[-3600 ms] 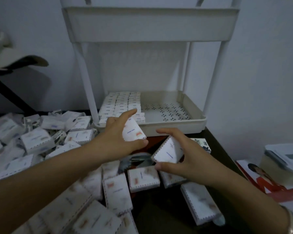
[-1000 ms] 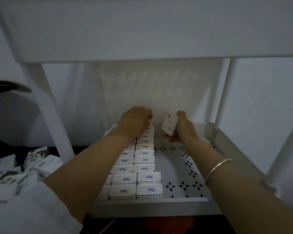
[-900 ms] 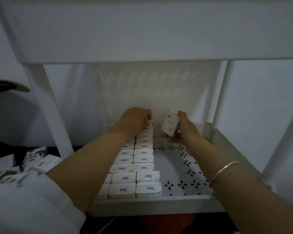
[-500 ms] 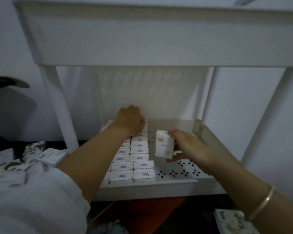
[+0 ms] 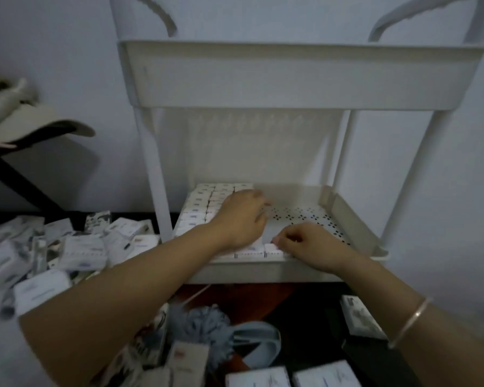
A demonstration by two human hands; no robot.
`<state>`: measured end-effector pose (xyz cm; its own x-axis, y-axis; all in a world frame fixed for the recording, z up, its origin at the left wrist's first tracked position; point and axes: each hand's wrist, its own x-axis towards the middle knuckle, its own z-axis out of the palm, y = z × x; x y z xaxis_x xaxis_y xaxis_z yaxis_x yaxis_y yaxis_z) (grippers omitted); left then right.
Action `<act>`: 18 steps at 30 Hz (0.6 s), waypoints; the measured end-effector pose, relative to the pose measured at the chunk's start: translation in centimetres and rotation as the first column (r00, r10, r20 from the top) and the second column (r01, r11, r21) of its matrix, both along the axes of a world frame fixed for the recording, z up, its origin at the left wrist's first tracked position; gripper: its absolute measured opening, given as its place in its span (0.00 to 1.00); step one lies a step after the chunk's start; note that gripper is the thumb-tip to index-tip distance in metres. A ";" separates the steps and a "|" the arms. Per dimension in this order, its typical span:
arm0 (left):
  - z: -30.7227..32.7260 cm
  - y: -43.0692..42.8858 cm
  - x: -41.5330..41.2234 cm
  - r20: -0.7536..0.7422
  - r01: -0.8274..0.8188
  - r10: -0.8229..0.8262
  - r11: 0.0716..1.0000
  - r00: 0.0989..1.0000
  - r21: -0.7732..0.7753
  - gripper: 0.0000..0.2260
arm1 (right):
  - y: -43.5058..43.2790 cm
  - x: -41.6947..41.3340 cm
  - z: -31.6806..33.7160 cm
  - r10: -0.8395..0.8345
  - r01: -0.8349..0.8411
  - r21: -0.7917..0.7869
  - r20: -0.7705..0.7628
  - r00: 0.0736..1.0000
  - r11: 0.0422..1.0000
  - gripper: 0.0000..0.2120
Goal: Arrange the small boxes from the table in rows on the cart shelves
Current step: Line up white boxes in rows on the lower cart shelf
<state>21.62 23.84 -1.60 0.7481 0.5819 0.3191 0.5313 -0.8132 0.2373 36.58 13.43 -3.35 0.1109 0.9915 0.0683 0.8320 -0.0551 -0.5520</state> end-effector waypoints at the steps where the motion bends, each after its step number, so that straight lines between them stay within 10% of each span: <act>1: 0.5 -1.2 -0.7 0.116 0.064 -0.072 0.995 0.991 0.076 0.14 | -0.2 -0.2 -0.1 -0.041 0.040 0.050 0.010 0.999 0.998 0.16; 4: 2.0 -5.5 -2.6 0.286 0.118 -0.194 0.958 0.938 0.261 0.11 | -1.6 -0.7 -0.5 -0.172 0.171 0.230 -0.015 0.985 0.958 0.15; 9: 2.6 -12.3 -6.5 0.116 0.170 -0.168 0.985 0.979 -0.005 0.07 | -6.2 -1.5 0.4 -0.092 0.111 0.535 -0.062 0.994 0.837 0.05; 13: 1.4 -15.0 -8.6 -0.154 0.151 -0.209 0.934 0.966 -0.323 0.09 | -10.5 -2.2 1.6 0.149 -0.130 0.241 -0.065 0.987 0.962 0.06; 18: 0.2 -16.1 -8.8 -0.381 0.126 -0.242 0.944 0.892 -0.306 0.15 | -12.0 -3.3 0.1 0.219 -0.215 -0.085 0.049 0.974 0.973 0.08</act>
